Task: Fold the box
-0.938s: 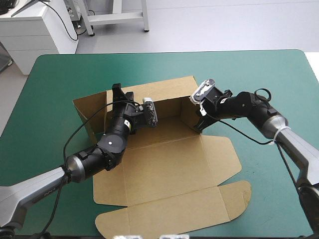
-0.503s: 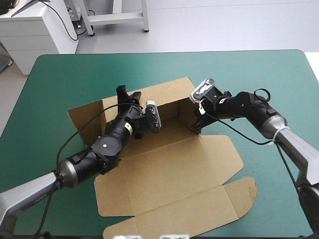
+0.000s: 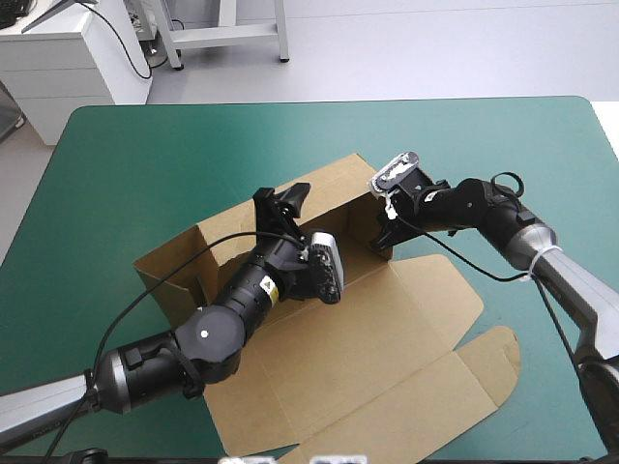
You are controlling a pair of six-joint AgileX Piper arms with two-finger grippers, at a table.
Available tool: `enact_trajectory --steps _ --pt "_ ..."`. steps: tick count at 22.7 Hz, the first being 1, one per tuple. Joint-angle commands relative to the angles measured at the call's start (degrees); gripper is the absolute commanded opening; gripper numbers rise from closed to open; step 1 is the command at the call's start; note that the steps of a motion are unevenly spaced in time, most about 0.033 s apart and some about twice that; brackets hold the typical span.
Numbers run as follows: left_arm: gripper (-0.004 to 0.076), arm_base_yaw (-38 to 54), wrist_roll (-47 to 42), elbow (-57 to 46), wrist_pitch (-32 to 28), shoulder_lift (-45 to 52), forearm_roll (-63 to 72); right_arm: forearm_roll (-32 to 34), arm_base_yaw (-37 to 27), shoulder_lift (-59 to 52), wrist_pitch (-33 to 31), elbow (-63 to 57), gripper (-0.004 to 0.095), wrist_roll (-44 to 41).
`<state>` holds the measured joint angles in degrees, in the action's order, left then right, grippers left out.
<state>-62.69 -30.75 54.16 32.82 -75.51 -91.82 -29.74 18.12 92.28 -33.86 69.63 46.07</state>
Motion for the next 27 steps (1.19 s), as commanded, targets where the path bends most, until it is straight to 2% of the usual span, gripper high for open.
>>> enact_trajectory --steps 1,3,4,5,6,7,9,13,18,23,26,27 --pt "0.0533 -4.77 -0.68 1.48 5.8 2.19 -1.68 -0.85 0.15 -2.48 0.87 1.64 -0.0019 -0.26" --pt "0.0413 -8.06 -0.16 1.48 8.14 2.19 -1.78 -0.85 0.15 -2.48 0.87 1.64 -0.0019 -0.26" --pt "0.026 -9.49 0.86 1.48 8.51 2.19 -1.55 -0.85 0.15 -2.48 0.87 1.64 -0.0019 -0.26" --pt "0.0183 -10.02 1.1 1.48 8.51 2.19 -1.55 -0.85 0.15 -2.48 0.73 1.64 -0.0019 -0.26" --pt "0.0068 -10.36 2.55 1.75 8.02 2.19 -1.25 -0.85 0.15 -2.48 0.73 1.64 -0.0019 -0.26" --pt "-0.0003 -10.36 2.8 2.46 7.58 2.19 -0.61 -0.85 0.15 -2.48 0.73 1.64 -0.002 -0.26" --pt "0.0024 -10.36 6.94 5.9 7.33 2.19 6.6 -0.85 0.15 -2.48 0.73 1.64 -0.0019 -0.26" --pt "0.0018 -10.26 23.36 15.19 9.08 2.19 27.9 -0.85 0.15 -2.48 0.73 1.64 -0.0019 -0.26" --pt "0.0018 -9.02 30.75 24.06 15.35 2.19 36.56 -0.85 0.15 -2.48 0.73 1.64 -0.0019 -0.26" --pt "0.0018 4.99 35.33 32.78 17.99 2.19 52.96 -0.33 0.15 -2.58 0.28 1.64 -0.0019 -0.26" --pt "0.0018 15.81 36.97 36.09 19.49 2.24 62.89 1.06 0.15 -2.58 0.17 1.64 -0.0019 -0.53" --pt "0.0017 22.09 36.97 37.48 19.79 2.24 67.17 2.22 0.15 -2.58 0.17 1.64 -0.0019 -1.13"
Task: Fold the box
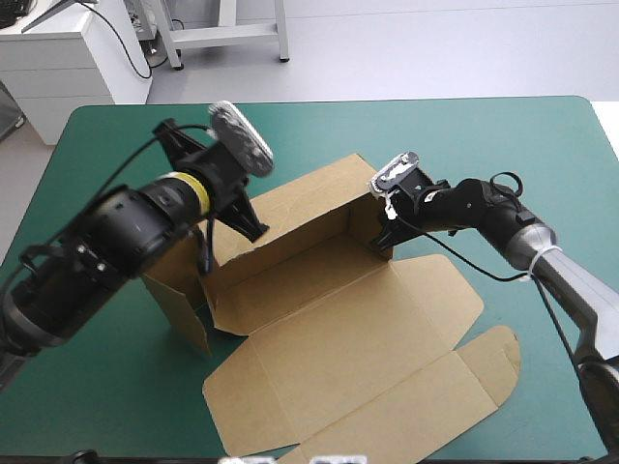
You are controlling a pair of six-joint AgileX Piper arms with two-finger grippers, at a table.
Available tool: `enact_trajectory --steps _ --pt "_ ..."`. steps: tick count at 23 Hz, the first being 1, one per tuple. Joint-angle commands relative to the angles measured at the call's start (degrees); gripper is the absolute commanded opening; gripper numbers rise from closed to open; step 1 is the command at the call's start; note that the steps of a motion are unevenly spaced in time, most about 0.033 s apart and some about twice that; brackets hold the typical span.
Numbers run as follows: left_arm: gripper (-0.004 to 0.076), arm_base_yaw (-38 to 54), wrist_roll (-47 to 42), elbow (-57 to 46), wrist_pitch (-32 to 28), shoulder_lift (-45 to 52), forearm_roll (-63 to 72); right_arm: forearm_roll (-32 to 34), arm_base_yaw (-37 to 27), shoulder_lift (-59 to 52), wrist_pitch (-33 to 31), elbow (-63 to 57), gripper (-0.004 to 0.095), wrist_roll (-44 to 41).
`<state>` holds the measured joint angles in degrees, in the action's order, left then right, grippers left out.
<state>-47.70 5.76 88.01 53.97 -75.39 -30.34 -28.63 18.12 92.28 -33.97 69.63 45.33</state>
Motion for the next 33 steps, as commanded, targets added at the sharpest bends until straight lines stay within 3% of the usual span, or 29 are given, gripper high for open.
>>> enact_trajectory --steps 1,7,11,13,15,16,17,19,25,30,33 --pt "0.0017 10.33 0.47 4.2 -1.23 2.2 7.8 1.2 0.15 -2.58 0.1 1.64 -0.0019 -0.63" --pt "0.0017 23.31 0.47 4.4 0.22 3.86 15.16 1.82 0.15 -2.58 -0.16 1.64 -0.0019 -1.54" --pt "0.0017 27.96 -0.06 4.4 3.03 4.69 16.1 2.44 0.15 -2.58 -0.05 1.75 -0.0019 -2.81" --pt "0.001 27.95 -0.06 4.4 6.37 4.69 15.8 5.24 0.04 -3.15 -0.96 2.37 -0.0019 -7.61" --pt "0.0008 27.95 0.05 4.4 8.63 4.69 15.07 13.65 0.04 -4.48 -4.83 4.82 -0.0019 -16.69" --pt "0.0008 27.95 0.05 4.4 9.06 4.81 14.17 20.65 0.04 -5.18 -11.29 8.0 -0.0019 -23.38" --pt "0.0008 27.95 0.05 4.4 9.06 4.95 14.01 22.74 0.04 -5.3 -14.42 9.81 -0.0019 -25.37" --pt "0.0008 27.95 0.05 4.4 9.2 5.17 13.63 27.37 0.04 -5.29 -27.24 16.07 -0.0019 -28.85" --pt "0.0008 27.95 0.05 4.4 9.1 5.24 13.2 27.47 0.04 -3.11 -35.59 19.85 -0.002 -30.18" --pt "0.0008 27.95 0.05 4.4 9.23 5.24 13.2 25.11 -1.71 3.44 -34.24 19.85 -0.002 -30.97" --pt "0.0008 27.95 0.05 4.4 9.35 5.24 13.2 22.3 -3.96 7.14 -30.05 20.3 -0.002 -32.72"
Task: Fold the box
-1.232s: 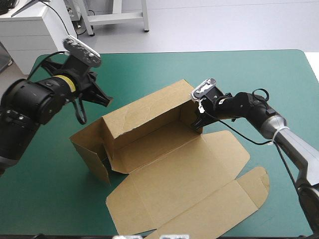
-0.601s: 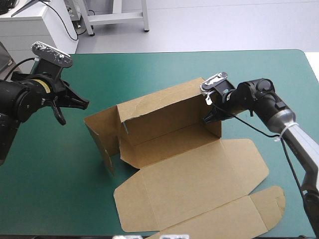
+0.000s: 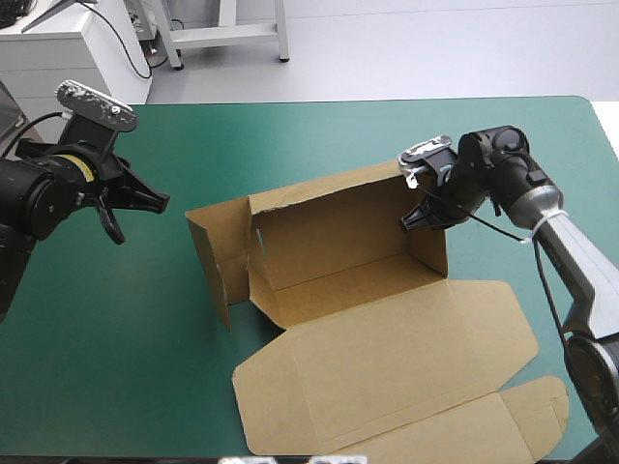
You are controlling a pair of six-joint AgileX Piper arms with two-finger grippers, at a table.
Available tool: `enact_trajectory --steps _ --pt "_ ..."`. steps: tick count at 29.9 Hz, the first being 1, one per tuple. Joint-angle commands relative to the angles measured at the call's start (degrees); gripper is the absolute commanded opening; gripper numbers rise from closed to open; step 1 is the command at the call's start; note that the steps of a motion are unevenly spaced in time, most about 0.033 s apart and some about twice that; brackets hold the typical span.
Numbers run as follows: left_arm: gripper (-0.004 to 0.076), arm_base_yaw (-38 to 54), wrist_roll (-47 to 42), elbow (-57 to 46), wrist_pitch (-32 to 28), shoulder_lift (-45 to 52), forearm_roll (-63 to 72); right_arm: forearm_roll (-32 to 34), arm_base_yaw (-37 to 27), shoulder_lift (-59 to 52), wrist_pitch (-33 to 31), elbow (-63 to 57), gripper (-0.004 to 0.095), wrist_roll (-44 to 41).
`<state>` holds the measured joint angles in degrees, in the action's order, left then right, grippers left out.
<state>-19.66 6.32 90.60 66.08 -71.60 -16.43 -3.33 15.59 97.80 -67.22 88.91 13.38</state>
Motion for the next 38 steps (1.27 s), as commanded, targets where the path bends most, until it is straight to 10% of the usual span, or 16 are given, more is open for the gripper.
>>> enact_trajectory --steps 1,9,19,38 --pt "0.0008 -0.09 -0.51 1.81 -3.0 1.45 -0.72 -3.82 -2.07 2.67 4.94 1.37 -0.002 -0.92" --pt "0.0008 -0.09 -0.51 1.81 -3.06 1.6 -0.72 -4.73 -2.67 6.87 11.47 6.64 0.0056 0.31" --pt "0.0008 -0.09 -0.61 1.81 -1.88 1.6 -0.72 -4.63 -2.67 7.22 6.25 16.81 0.0638 0.53" --pt "0.0008 -0.09 -2.21 -2.7 -1.39 1.6 -0.5 -1.98 -2.67 11.7 -3.05 22.19 0.0629 0.17"
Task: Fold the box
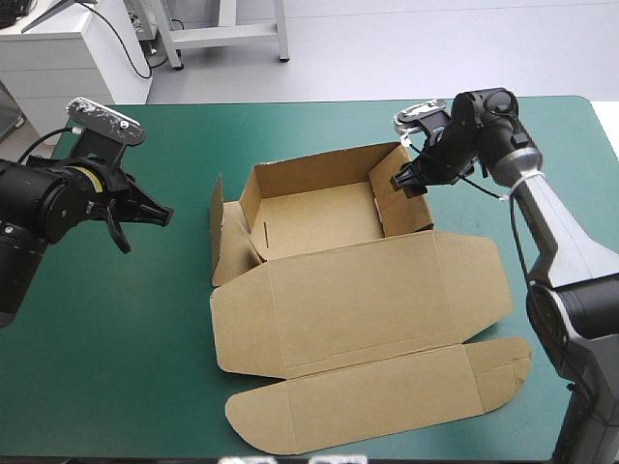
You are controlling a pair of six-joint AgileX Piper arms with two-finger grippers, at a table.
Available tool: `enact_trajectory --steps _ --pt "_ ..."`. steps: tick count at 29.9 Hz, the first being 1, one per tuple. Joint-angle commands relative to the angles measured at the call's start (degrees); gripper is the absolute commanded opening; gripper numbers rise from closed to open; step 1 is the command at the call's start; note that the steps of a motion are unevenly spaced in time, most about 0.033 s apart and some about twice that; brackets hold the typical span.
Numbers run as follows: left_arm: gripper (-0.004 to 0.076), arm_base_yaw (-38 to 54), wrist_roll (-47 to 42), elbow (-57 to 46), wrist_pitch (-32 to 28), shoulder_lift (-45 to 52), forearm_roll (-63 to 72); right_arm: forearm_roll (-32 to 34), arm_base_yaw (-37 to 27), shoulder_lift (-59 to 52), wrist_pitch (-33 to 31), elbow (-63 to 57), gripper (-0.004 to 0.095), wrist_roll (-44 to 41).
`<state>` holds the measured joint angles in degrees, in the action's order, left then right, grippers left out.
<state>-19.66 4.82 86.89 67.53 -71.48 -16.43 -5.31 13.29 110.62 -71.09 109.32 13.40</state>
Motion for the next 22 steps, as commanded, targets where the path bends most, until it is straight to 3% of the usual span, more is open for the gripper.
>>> enact_trajectory --steps 1,10,13,19,22 --pt "0.0008 -0.09 -0.71 0.93 -2.83 1.48 -0.5 0.0 -0.37 -0.36 0.83 1.78 0.0629 -0.08" --pt "0.0007 -0.09 -0.71 0.93 -2.93 1.48 -0.5 0.02 -0.37 5.12 0.9 1.78 0.0594 -1.39" --pt "0.0008 -0.09 -0.71 0.93 -2.93 1.48 -0.5 -0.68 -0.37 5.12 0.9 2.01 0.0443 -1.41" --pt "0.0008 -0.09 -0.71 0.93 -2.93 1.48 -0.5 -1.5 -0.37 5.12 0.91 2.4 0.0002 -1.28" --pt "0.0008 -0.09 -0.71 0.93 -2.93 1.48 -0.5 -1.5 -0.37 5.12 0.81 2.4 -0.002 -1.28"
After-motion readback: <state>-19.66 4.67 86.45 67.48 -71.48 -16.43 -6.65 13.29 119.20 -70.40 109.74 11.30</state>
